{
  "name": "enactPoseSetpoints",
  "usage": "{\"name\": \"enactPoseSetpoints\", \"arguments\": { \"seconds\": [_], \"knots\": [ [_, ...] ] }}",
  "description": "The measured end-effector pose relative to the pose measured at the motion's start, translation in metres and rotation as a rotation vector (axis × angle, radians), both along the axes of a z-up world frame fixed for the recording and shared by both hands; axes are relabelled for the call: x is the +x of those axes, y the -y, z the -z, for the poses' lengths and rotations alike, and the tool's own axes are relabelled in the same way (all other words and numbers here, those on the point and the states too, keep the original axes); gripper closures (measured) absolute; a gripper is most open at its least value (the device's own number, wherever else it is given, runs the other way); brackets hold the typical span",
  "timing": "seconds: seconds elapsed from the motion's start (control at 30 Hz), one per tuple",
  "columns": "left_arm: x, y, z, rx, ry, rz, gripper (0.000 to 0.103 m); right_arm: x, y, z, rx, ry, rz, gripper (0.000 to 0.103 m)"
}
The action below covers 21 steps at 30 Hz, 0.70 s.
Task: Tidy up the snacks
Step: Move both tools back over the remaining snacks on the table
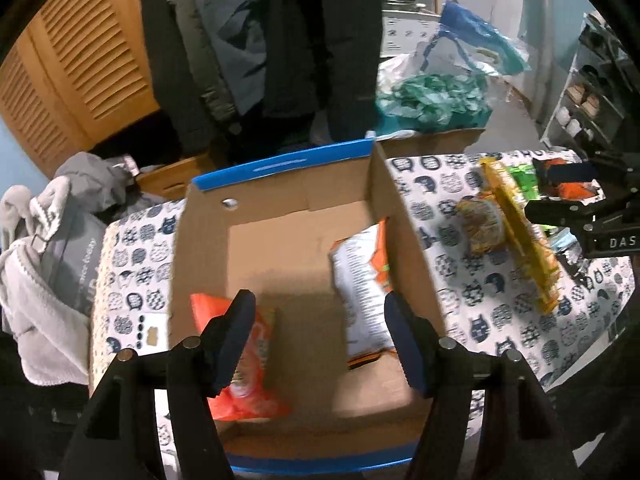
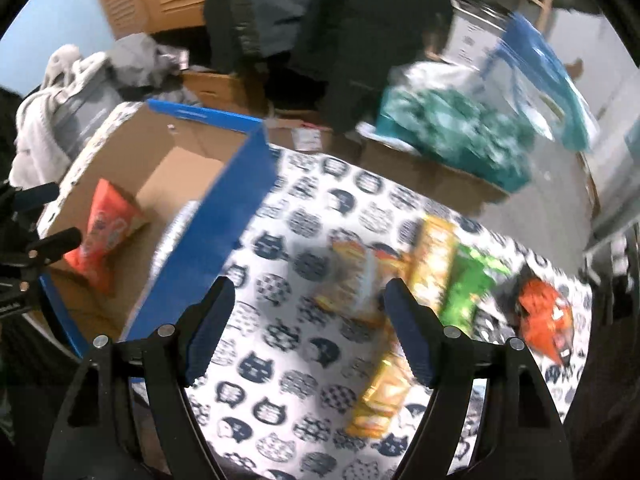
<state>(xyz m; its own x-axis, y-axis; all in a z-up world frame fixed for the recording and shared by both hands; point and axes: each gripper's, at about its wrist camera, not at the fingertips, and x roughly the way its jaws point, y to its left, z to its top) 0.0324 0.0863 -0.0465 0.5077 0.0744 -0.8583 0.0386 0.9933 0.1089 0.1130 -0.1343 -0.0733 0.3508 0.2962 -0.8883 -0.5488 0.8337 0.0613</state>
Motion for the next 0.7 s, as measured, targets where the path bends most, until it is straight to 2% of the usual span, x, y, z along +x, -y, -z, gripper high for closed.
{"name": "enactPoseSetpoints", "arguments": {
  "seconds": [0.4,0.7],
  "knots": [
    [0.021,0.067,0.002,0.002,-0.022,0.112,0.029,0.02,0.094,0.025,-0.02,-0.037,0.191,0.024],
    [0.053,0.107,0.021,-0.006,-0.072,0.147,0.029,0.034,0.123,0.051,-0.008,-0.076,0.245,0.024]
  ]
}}
